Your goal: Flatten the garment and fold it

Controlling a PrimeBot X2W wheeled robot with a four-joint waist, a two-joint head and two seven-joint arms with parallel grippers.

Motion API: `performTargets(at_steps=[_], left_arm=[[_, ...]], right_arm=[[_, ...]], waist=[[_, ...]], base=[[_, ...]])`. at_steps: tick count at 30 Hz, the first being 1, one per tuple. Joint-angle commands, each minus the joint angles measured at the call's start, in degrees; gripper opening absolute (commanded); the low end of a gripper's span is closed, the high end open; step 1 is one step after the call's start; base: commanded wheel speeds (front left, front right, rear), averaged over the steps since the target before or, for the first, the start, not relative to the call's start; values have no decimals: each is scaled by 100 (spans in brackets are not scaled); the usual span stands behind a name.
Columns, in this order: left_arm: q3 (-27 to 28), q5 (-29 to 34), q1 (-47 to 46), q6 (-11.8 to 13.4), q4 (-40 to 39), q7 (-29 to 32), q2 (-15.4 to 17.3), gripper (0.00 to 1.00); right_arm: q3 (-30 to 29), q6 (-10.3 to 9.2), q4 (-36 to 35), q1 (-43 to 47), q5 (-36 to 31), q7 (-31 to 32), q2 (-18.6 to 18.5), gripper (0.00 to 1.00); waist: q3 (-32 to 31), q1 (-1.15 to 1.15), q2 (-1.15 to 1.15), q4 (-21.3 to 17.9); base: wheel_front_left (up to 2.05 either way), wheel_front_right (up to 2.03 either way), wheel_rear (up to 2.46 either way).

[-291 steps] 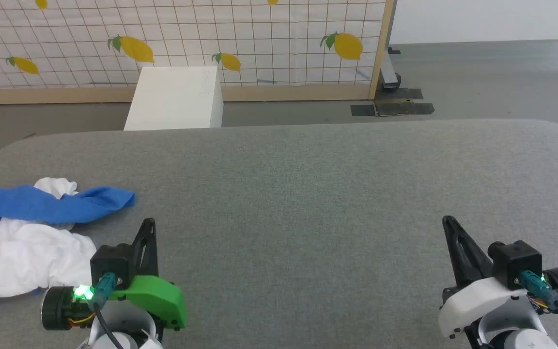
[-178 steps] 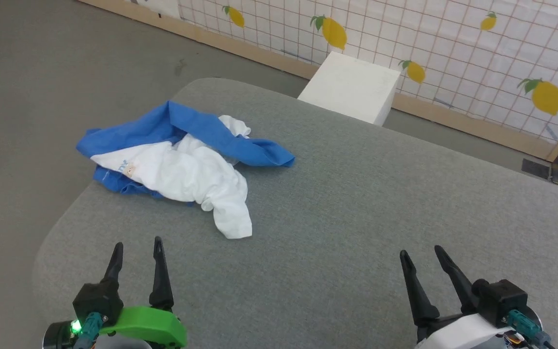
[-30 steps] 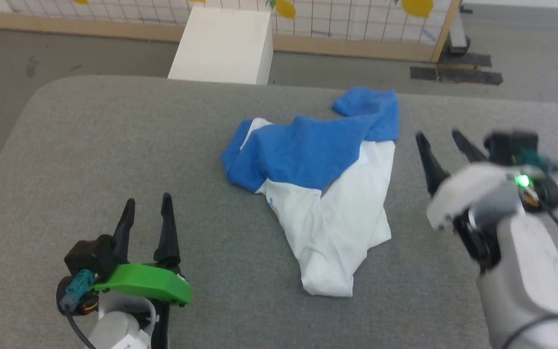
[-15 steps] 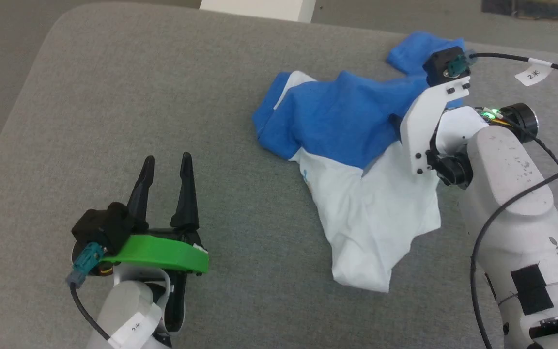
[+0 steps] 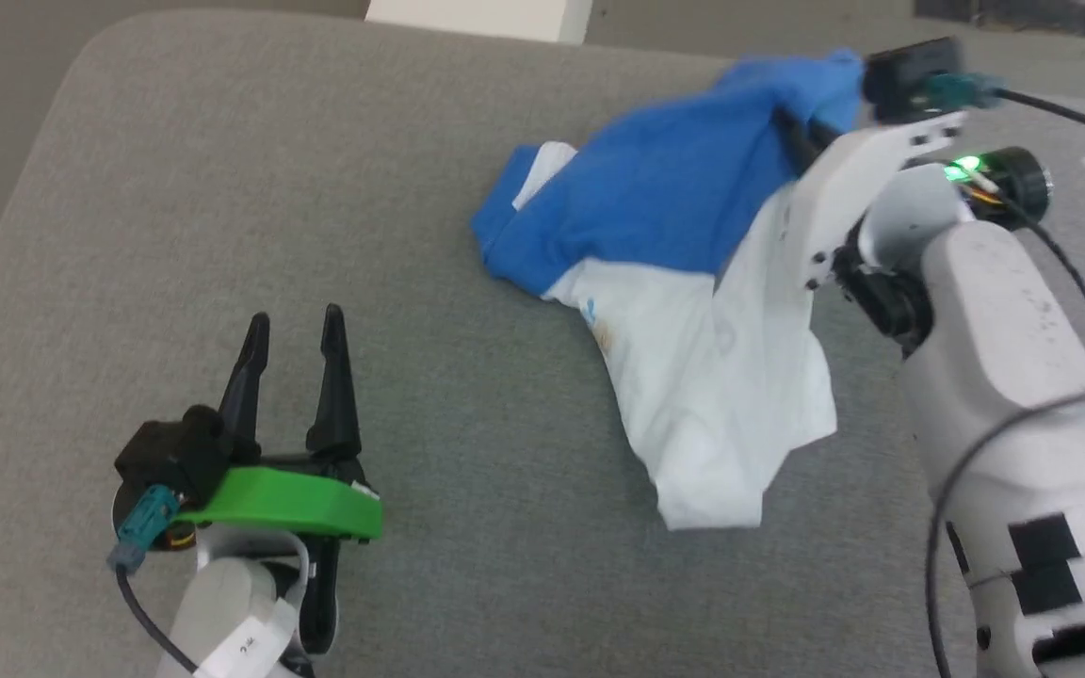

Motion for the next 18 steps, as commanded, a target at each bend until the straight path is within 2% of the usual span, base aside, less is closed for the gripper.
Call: performTargets(at_steps=[1,5,8,10,14,15,16,18], left_arm=[[36,69,106,-23,-13,-26,-28,100],[43,104,282,-18,-13,-26,-35,100],[27,98,424,0,-10,-26,-39,100],[21,86,510,13,-8,-26,-40,100],[3,61,641,31,20,-26,-42,100],[0,59,661,36,25,-26,-42,100],[-4,50,681,40,34,-26,-43,100],[-41,27,688,37,74,-26,-43,100]], right_arm=[[-188,-9,-269,273,27,-146,-22,0],[-1003,-9,-1351,1389,43,-159,-159,0],[-1786,-9,-2240,2606,-3,239,-127,0],[-2112,-9,-2710,3364,51,565,-65,0],[-2218,-9,-3239,4423,511,1009,-12,0],[-2159,-9,-3298,4548,663,1000,-11,18],[-2119,-9,-3356,4654,866,909,-10,99],[-2221,-9,-3437,4713,1210,500,-8,100]], waist=[[-448,-1,0,-426],[-749,-1,0,-619],[-901,-1,0,-731],[-952,-1,0,-805],[-998,-1,0,-941],[-1005,-1,0,-965],[-1019,-1,0,-991],[-1059,-1,0,-999]], base=[[0,0,0],[0,0,0],[0,0,0],[0,0,0],[0,0,0],[0,0,0],[0,0,0],[0,0,0]])
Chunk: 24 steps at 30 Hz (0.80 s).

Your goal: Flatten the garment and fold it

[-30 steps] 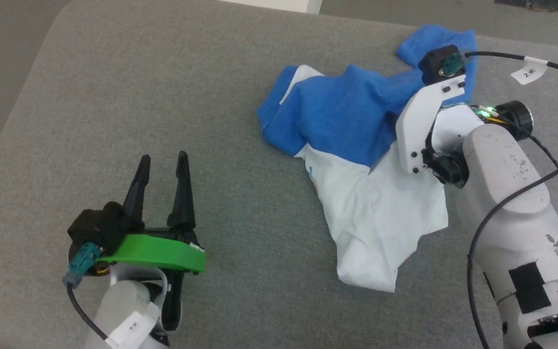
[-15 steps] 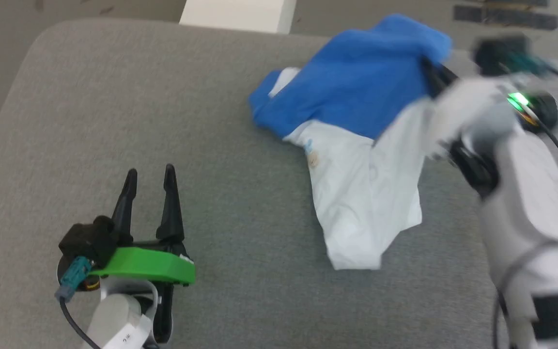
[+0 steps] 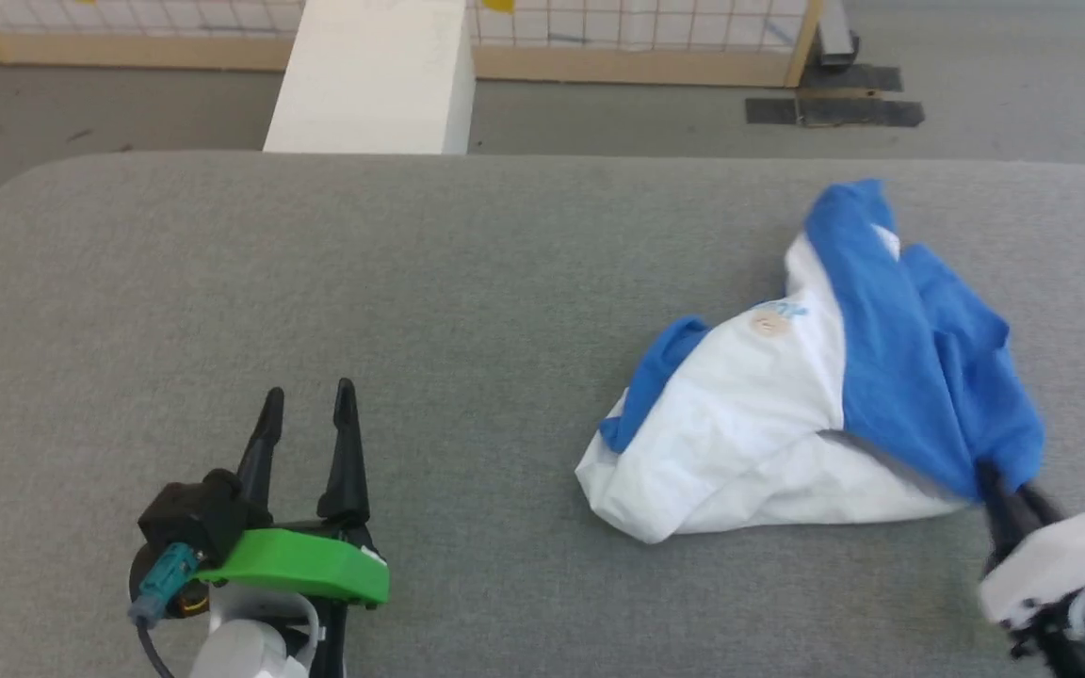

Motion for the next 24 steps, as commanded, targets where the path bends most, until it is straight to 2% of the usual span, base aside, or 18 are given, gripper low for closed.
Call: performTargets(at_steps=[1,5,9,12,16,20,22,24], left_arm=[[-28,-31,66,13,31,-26,-24,100],[-215,-358,-93,-25,6,118,-25,100],[-614,-592,-658,-68,75,883,-26,100],[-1044,-697,-1303,-107,319,1806,-26,100],[-1691,-525,-2212,-264,930,3198,101,100],[-1975,-453,-2846,-326,1510,4052,204,100],[-2105,-378,-3026,-333,1780,4395,256,100],[-2219,-334,-3162,-345,2016,4679,294,100]], right_arm=[[-146,-9,-87,-23,161,-354,-20,100],[-556,-9,65,74,350,-1166,-19,100],[-709,-9,280,192,335,-1472,-19,100],[-728,-9,333,212,312,-1546,-19,100],[-505,-9,314,150,312,-1507,-19,100],[-279,-9,437,8,420,-1595,-19,100],[-216,-9,432,13,171,-1641,-19,100],[-203,-9,452,-41,193,-1671,-18,100]], waist=[[-143,0,0,-83],[-250,0,0,-64],[-272,0,0,-137],[-203,0,0,-305],[8,0,0,-640],[226,0,0,-1049],[320,0,0,-1225],[415,0,0,-1370]], base=[[0,0,0],[0,0,0],[0,0,0],[0,0,0],[0,0,0],[0,0,0],[0,0,0],[0,0,0]])
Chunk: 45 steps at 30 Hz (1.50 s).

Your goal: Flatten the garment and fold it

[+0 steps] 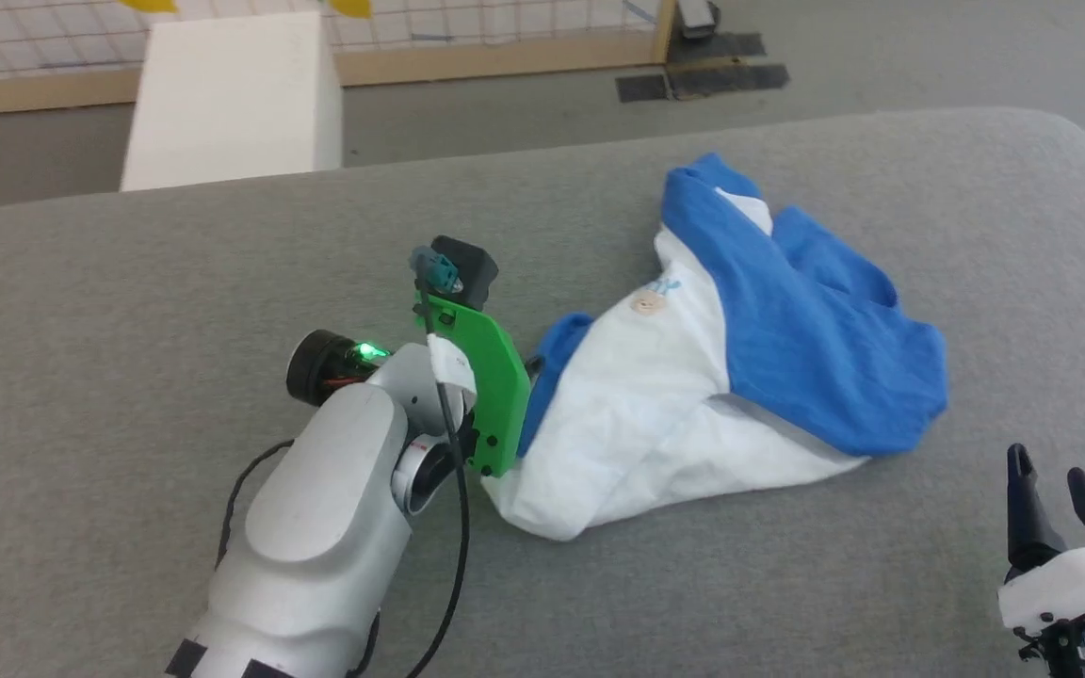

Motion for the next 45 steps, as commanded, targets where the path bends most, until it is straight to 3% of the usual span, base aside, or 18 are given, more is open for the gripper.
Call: performTargets(at_steps=[1,8,9,10,11,14,19,23,26,30,35,39,40,41,42,45], left_arm=[[-33,45,-110,-34,105,77,43,100],[-225,-221,30,-86,491,351,-16,100],[-309,-213,65,-96,512,366,-14,86],[-352,-238,97,-103,524,359,-18,14],[-358,-297,128,-109,511,275,-31,0],[-108,-506,130,-83,404,-225,-56,0],[773,-979,19,171,-115,-1540,-112,0],[1359,-1253,302,387,-743,-2171,-41,0],[1643,-1314,853,624,-1257,-2355,93,0],[2183,-1358,1954,1201,-1824,-2516,296,0],[2777,-1501,3518,1897,-2221,-2506,290,0],[2658,-1814,4156,1877,-2241,-2129,95,0],[2628,-2017,4194,1784,-2289,-2032,16,11],[2649,-2152,4178,1729,-2360,-2044,-33,60],[2704,-2324,4105,1649,-2480,-2126,-87,100],[2780,-2383,3825,1465,-2802,-2467,-101,100]], right_arm=[[22,-8,25,-106,25,-60,-4,100],[86,-8,224,-174,98,-219,-4,100],[78,-8,258,-168,95,-241,-4,100],[80,-8,283,-167,98,-253,-4,100],[96,-8,307,-170,101,-263,-4,100],[167,-8,338,-207,98,-282,-4,100],[191,-8,348,-221,7,-254,-4,100],[201,-8,336,-170,-35,-184,-4,100],[217,-8,318,-98,-48,-113,-4,100],[234,-8,269,-28,-60,-32,-4,100],[275,-8,189,38,-72,73,-4,100],[300,-8,147,85,-122,177,-4,100],[319,-8,117,82,-135,212,-4,100],[346,-8,70,62,-152,235,-4,100],[384,-8,-23,16,-188,261,-4,100],[596,-8,-311,-221,-346,433,-4,100]], waist=[[354,0,0,-470],[430,0,0,-645],[425,0,0,-617],[422,0,0,-591],[414,0,0,-549],[385,0,0,-437],[189,0,0,-106],[-69,0,0,218],[-230,0,0,483],[-374,0,0,826],[-452,0,0,1146],[-451,0,0,1364],[-435,0,0,1421],[-427,0,0,1460],[-413,0,0,1504],[-388,0,0,1559]], base=[[0,0,0],[0,0,0],[0,0,0],[0,0,0],[0,0,0],[0,0,0],[0,0,0],[0,0,0],[0,0,0],[0,0,0],[0,0,0],[0,0,0],[0,0,0],[0,0,0],[0,0,0],[0,0,0]])
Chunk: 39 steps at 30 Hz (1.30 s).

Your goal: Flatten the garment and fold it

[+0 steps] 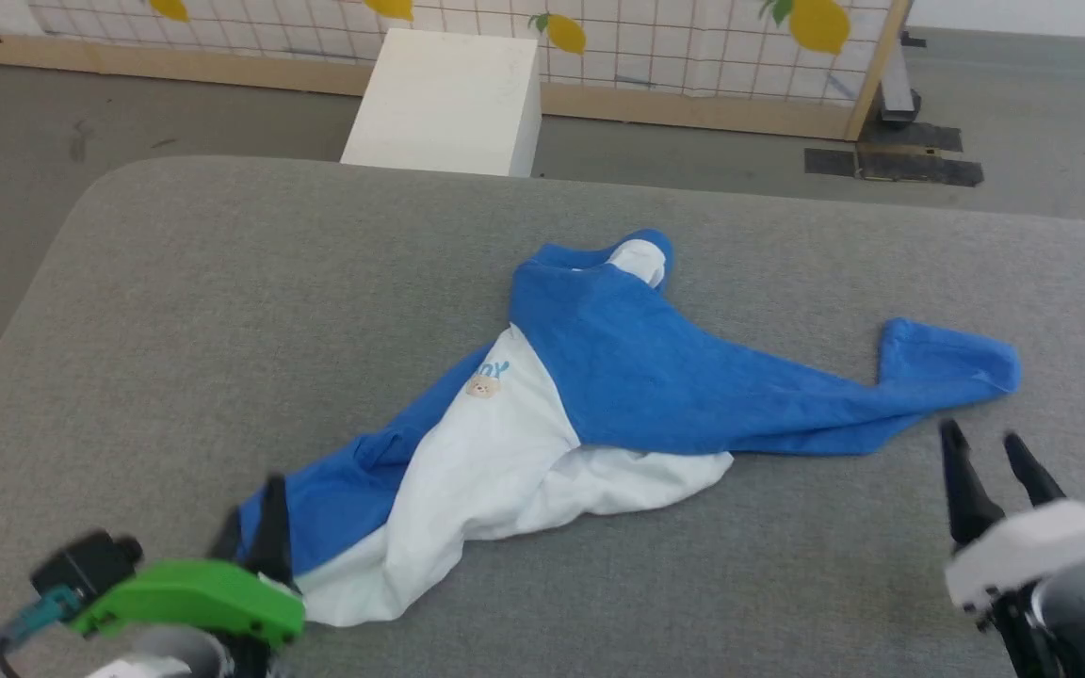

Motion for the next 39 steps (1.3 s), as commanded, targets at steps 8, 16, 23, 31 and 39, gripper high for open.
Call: performTargets(at_steps=[8,16,23,31,39], left_arm=[[-246,1749,-757,-700,-240,-2037,583,100],[-417,2139,-785,-823,270,-2254,330,100],[-253,2162,-818,-934,429,-2272,222,100],[-74,2246,-812,-1033,406,-2274,112,100],[-15,2304,-751,-1061,333,-2274,37,100]], right_arm=[[1420,-8,391,-1517,-1459,2003,2,100],[2041,-8,1488,-2112,-2301,3036,-97,100],[2057,-8,1895,-2225,-2132,2679,-102,0],[1073,-8,871,-2040,-1568,1721,-122,0],[-187,-8,-645,-639,-1623,1986,-59,7]], waist=[[161,0,0,48],[437,0,0,222],[522,0,0,177],[370,0,0,-130],[317,0,0,-490]], base=[[0,0,0],[0,0,0],[0,0,0],[0,0,0],[0,0,0]])
